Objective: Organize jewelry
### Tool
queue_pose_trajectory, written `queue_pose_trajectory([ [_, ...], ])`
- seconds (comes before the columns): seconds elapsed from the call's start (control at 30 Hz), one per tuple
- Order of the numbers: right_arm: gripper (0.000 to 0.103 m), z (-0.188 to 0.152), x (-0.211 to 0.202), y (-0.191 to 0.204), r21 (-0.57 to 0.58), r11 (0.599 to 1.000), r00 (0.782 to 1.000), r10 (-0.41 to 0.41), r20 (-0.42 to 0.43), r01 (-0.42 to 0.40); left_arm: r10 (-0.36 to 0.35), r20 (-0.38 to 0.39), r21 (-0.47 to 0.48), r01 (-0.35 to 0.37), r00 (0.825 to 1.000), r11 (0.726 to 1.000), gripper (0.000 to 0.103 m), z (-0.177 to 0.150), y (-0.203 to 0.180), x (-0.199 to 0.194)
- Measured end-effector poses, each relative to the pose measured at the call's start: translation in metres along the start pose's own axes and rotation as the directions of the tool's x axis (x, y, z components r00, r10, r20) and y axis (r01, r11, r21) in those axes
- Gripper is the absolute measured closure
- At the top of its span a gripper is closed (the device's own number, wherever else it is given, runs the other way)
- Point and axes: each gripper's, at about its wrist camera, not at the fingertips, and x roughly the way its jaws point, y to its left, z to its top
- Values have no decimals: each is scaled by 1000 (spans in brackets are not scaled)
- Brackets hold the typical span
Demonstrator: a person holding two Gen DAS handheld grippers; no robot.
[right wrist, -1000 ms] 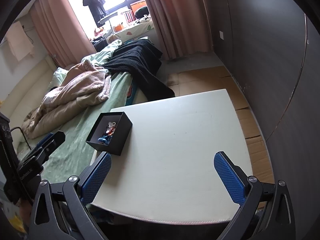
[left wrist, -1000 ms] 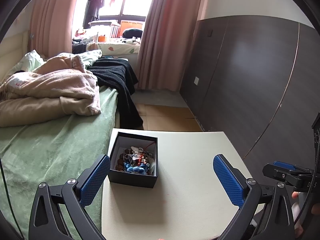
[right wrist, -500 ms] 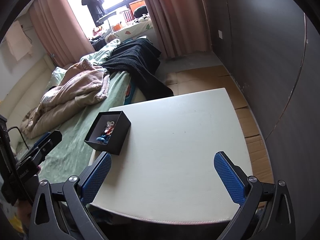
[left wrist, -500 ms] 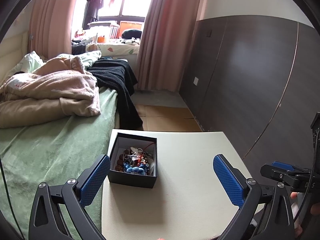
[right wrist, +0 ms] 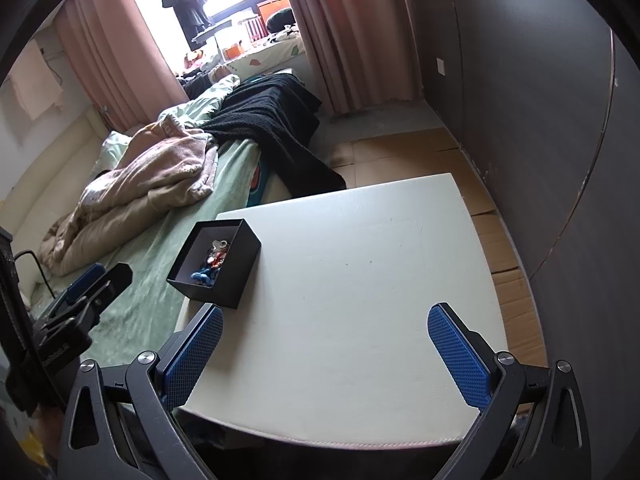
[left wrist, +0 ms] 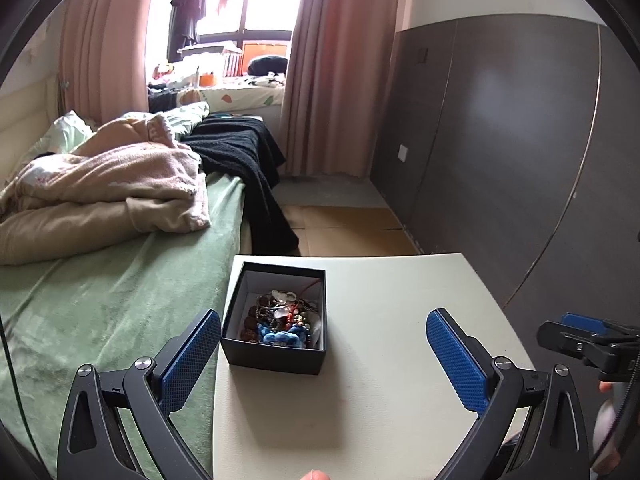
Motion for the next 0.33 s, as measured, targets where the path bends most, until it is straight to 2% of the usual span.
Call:
queue_pose_trajectory([
  [0.13, 0, -2, 5, -1, 10, 1000, 1000, -9, -8, 9, 16, 2, -2, -16, 1000, 1000, 1, -1, 2, 6],
  [0.23, 0, -4, 10, 1, 4, 1000, 1000, -14, -17, 14, 34, -6, 43, -33, 999, 999, 1, -2, -5, 11],
  [0.33, 0, -5, 16, 2, 3, 1000, 999, -9, -31, 9, 12, -26, 57, -11, 1000, 998, 1, -3, -6, 14],
])
